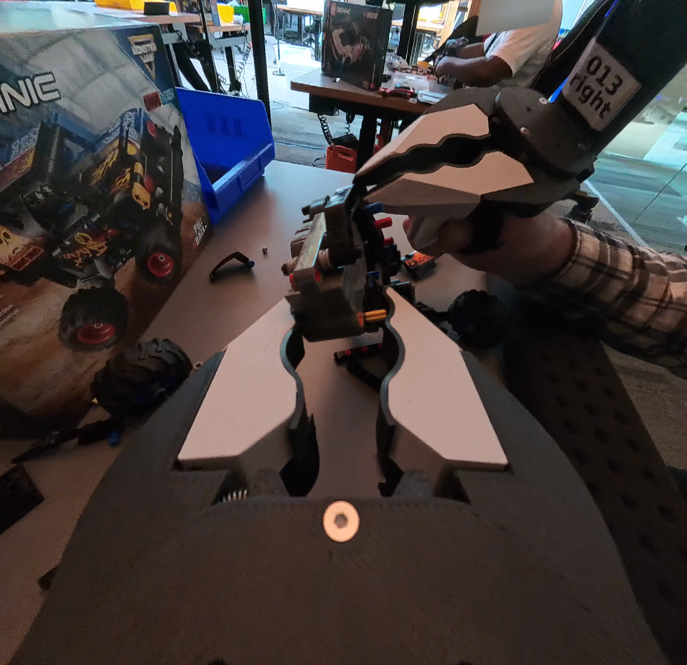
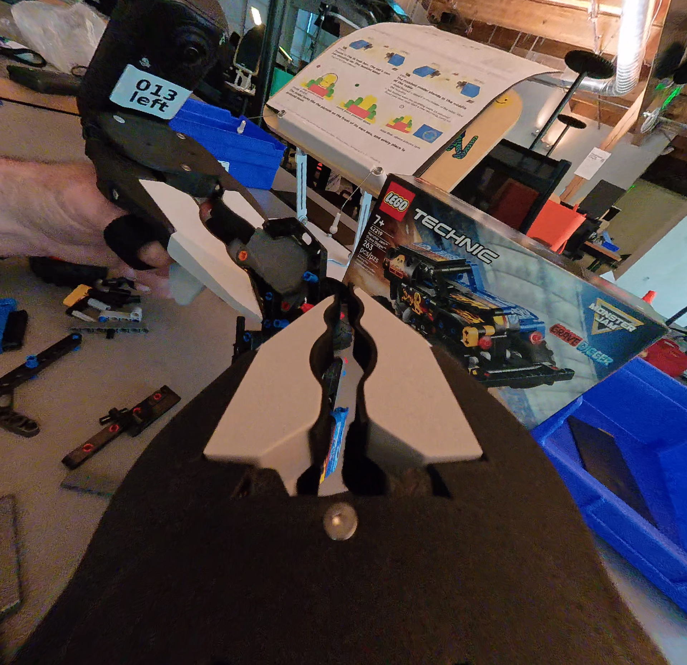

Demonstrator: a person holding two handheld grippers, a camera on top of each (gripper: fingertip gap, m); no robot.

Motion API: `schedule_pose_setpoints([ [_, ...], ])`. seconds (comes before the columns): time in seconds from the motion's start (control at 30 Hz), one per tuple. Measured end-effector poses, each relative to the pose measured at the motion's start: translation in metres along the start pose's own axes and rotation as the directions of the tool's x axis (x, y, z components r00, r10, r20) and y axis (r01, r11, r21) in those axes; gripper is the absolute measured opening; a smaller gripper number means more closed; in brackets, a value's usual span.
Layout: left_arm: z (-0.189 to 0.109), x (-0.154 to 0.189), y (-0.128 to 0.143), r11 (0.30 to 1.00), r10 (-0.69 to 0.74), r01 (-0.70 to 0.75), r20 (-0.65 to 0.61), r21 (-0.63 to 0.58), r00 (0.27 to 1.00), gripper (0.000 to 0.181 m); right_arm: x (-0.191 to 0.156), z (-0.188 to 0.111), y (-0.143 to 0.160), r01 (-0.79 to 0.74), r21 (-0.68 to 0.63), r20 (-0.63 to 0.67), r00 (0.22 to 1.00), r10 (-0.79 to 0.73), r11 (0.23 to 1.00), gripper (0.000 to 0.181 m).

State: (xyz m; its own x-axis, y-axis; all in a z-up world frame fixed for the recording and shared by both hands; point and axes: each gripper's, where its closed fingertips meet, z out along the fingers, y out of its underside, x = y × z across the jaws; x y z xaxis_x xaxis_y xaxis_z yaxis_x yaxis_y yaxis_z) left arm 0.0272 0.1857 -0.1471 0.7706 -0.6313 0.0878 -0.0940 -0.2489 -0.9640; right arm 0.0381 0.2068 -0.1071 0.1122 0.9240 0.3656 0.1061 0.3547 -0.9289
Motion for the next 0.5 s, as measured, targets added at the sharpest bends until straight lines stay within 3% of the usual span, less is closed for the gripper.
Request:
schedule_pose_setpoints([
  [0.1,-0.003,-0.001,-0.004,0.994,0.113,-0.112,0.061,-0.011,0.992,0.036,-0.001,-0.003,-0.003,-0.013,0.012,0.033,0.999,0.013,1.0,0.003],
  [0.23,-0.012,-0.006,-0.01,0.935,0.353,-0.343,0.158,-0.087,0.922,0.035,-0.017,-0.011,-0.025,0.007,0.067,0.121,0.993,-0.015,0.998,0.025],
  [0.37,-0.01,0.007,-0.012,0.887,0.46,-0.449,0.138,-0.102,0.877,0.035,-0.033,0.002,-0.02,0.163,-0.03,0.133,0.978,-0.158,0.986,0.026],
  [0.5,-0.012,0.008,-0.013,0.831,0.555,-0.539,0.152,-0.136,0.818,0.035,-0.034,0.002,-0.023,0.129,-0.028,0.16,0.979,-0.123,0.991,0.019],
])
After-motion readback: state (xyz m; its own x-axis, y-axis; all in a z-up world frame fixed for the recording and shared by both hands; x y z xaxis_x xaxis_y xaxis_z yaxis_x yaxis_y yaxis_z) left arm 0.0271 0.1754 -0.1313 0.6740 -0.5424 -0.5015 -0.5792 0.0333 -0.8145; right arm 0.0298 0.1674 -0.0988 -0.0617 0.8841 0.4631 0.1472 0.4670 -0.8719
